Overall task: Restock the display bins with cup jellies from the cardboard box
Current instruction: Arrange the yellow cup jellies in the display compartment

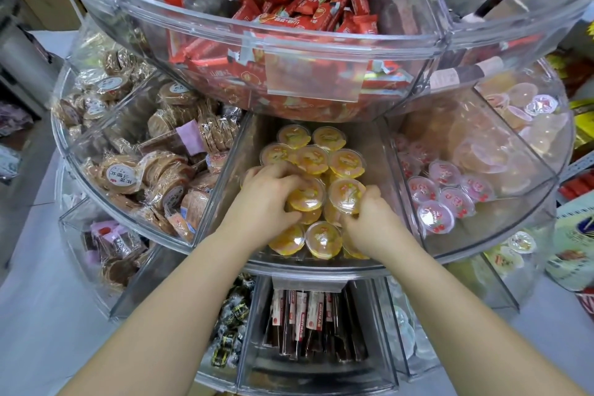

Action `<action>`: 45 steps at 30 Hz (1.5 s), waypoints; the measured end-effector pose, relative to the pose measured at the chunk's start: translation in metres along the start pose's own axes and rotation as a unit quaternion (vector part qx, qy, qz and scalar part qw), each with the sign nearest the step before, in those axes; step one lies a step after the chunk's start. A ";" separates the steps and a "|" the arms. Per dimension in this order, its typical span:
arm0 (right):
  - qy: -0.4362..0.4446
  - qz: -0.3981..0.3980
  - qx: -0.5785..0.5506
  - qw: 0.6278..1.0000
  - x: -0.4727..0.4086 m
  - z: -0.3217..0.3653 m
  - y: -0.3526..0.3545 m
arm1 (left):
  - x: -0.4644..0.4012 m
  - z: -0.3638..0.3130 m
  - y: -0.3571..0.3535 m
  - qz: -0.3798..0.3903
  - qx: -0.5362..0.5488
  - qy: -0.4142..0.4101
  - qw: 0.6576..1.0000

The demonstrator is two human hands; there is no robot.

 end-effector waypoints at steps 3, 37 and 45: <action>0.000 -0.005 0.009 1.000 0.000 0.003 0.000 | -0.001 0.001 -0.001 -0.014 -0.017 0.011 1.000; 0.138 -0.021 0.032 0.990 0.052 0.001 0.031 | 0.049 -0.009 0.044 -0.114 0.158 0.030 0.980; 0.391 0.164 -0.019 0.905 0.141 0.078 -0.052 | 0.232 0.026 0.029 -0.329 0.332 0.287 0.836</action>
Point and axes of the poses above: each hand's wrist, its own x-axis away from the middle knuckle, its own y-axis out of the back of the hand, z = x × y, the point moved 2 cm from there along -x, towards the middle knuckle, and after that the axes turned 3 degrees about -y, right-handed, at the moved point
